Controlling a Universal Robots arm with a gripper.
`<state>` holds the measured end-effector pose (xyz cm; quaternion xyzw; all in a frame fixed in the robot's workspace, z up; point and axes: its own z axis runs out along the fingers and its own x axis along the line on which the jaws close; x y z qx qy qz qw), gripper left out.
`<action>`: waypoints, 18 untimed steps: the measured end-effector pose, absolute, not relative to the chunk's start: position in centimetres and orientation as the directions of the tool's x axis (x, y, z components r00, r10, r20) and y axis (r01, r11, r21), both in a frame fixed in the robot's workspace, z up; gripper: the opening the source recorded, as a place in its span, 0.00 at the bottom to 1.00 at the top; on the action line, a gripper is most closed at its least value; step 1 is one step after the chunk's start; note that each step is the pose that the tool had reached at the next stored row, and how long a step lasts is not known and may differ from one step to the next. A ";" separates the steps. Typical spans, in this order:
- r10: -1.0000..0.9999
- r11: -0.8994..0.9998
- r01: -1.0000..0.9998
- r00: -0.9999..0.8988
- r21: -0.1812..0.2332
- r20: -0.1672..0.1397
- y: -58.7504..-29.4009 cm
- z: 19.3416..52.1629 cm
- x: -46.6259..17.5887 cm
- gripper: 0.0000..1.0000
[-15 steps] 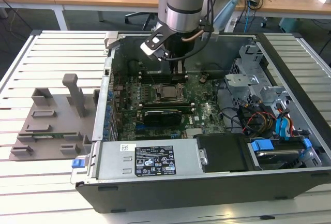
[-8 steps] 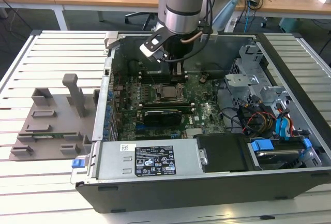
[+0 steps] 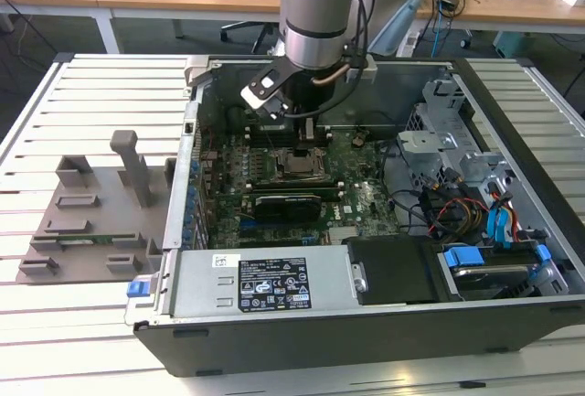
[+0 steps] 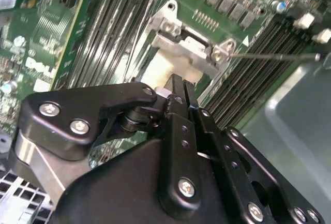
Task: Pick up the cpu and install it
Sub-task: 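Close the cpu cover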
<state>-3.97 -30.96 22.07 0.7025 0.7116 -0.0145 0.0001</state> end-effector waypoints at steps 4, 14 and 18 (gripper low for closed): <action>1.000 0.012 1.000 -0.013 -0.020 -0.020 -31.0 21.2 -5.0 0.16; 1.000 0.013 1.000 -0.013 -0.021 -0.021 -31.0 20.5 -5.6 0.16; 1.000 0.013 1.000 -0.013 -0.020 -0.020 -31.0 20.6 -5.4 0.16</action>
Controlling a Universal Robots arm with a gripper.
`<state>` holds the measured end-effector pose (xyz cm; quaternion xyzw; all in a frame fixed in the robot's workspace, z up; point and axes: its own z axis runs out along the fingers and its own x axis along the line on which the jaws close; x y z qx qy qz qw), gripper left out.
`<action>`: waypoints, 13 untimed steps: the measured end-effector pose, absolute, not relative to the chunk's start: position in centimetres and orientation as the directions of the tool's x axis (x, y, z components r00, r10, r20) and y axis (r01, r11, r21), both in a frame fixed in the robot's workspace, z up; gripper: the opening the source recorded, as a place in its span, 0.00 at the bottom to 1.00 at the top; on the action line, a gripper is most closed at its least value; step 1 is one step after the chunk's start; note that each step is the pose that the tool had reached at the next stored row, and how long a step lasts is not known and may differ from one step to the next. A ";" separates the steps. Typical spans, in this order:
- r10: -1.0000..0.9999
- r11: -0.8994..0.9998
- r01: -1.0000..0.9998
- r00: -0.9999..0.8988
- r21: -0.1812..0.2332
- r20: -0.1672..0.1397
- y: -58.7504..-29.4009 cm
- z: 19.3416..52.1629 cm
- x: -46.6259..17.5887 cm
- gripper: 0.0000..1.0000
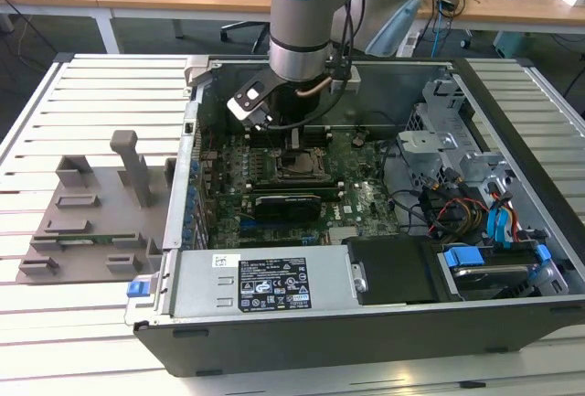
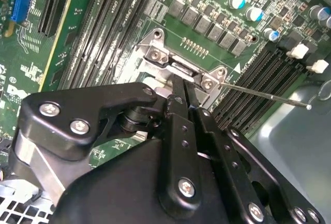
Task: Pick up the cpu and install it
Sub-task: 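Close the cpu cover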
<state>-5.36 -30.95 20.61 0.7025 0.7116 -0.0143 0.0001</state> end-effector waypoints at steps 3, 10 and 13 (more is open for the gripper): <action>1.000 0.013 1.000 -0.013 -0.022 -0.020 -31.0 21.0 -5.1 0.16; 1.000 0.013 1.000 -0.013 -0.026 -0.020 -31.0 23.7 -4.2 0.16; 1.000 0.013 1.000 -0.013 -0.026 -0.020 -31.0 25.6 -4.2 0.16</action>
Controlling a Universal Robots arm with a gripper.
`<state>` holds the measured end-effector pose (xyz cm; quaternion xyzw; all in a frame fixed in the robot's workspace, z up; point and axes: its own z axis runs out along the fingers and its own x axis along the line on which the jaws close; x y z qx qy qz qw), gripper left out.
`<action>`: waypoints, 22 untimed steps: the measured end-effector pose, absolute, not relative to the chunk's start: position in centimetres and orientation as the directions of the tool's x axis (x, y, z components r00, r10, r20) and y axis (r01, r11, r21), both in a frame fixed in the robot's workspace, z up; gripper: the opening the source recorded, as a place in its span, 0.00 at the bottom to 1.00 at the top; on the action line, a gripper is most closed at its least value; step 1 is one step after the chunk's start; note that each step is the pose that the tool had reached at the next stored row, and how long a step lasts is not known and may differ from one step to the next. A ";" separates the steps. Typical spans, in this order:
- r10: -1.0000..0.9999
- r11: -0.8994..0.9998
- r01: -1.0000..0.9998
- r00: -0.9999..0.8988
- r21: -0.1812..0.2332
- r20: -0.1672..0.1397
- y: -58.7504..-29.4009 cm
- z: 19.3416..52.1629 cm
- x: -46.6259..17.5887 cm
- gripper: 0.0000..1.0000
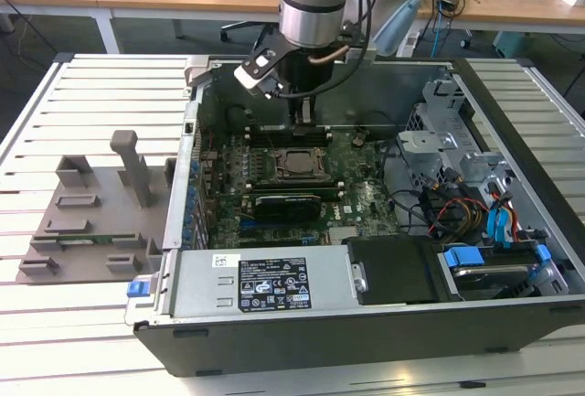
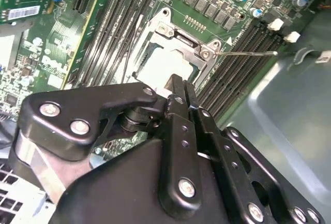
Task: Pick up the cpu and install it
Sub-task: 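Close the cpu cover, then install the first cpu locking lever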
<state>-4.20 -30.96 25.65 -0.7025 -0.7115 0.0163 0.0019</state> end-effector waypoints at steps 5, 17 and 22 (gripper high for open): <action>1.000 0.013 1.000 -0.013 -0.026 -0.020 -31.0 27.1 -4.2 0.16; 1.000 0.013 1.000 -0.013 -0.026 -0.018 -31.0 28.3 -4.2 0.16; 1.000 0.013 1.000 -0.013 -0.026 -0.017 -31.0 28.3 -4.2 0.16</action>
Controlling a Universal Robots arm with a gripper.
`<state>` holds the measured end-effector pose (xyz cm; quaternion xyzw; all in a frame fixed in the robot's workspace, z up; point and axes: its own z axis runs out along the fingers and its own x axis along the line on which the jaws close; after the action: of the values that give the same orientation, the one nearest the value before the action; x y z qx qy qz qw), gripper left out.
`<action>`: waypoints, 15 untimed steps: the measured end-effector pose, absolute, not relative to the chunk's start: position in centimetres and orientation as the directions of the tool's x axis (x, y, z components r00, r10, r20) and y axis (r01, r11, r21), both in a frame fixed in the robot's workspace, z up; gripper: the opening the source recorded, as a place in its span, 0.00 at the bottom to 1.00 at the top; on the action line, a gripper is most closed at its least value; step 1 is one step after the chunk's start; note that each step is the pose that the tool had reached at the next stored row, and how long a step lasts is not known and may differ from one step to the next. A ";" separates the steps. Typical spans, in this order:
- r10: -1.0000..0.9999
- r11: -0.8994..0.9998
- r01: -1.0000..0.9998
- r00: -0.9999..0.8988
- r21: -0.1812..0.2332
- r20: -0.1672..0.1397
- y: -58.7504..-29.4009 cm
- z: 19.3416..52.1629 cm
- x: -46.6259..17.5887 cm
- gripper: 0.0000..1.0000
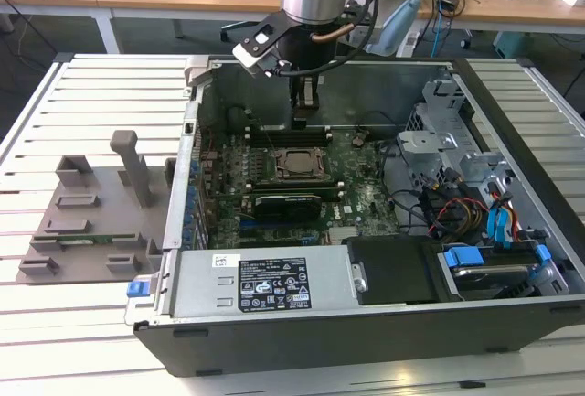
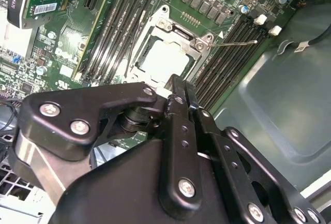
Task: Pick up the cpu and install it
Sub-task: 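Install the first cpu locking lever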
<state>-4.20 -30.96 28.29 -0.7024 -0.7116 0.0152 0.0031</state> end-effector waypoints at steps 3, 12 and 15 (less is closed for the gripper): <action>1.000 0.013 1.000 -0.014 -0.026 -0.017 -31.0 28.3 -4.2 0.16; 0.990 0.142 0.989 -0.143 -0.026 -0.017 -31.0 28.3 -4.2 0.16; 0.981 0.193 0.981 -0.194 -0.026 -0.017 -31.0 28.3 -4.2 0.16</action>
<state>-4.20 -30.96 28.30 -0.6350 -0.7724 0.0154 0.0018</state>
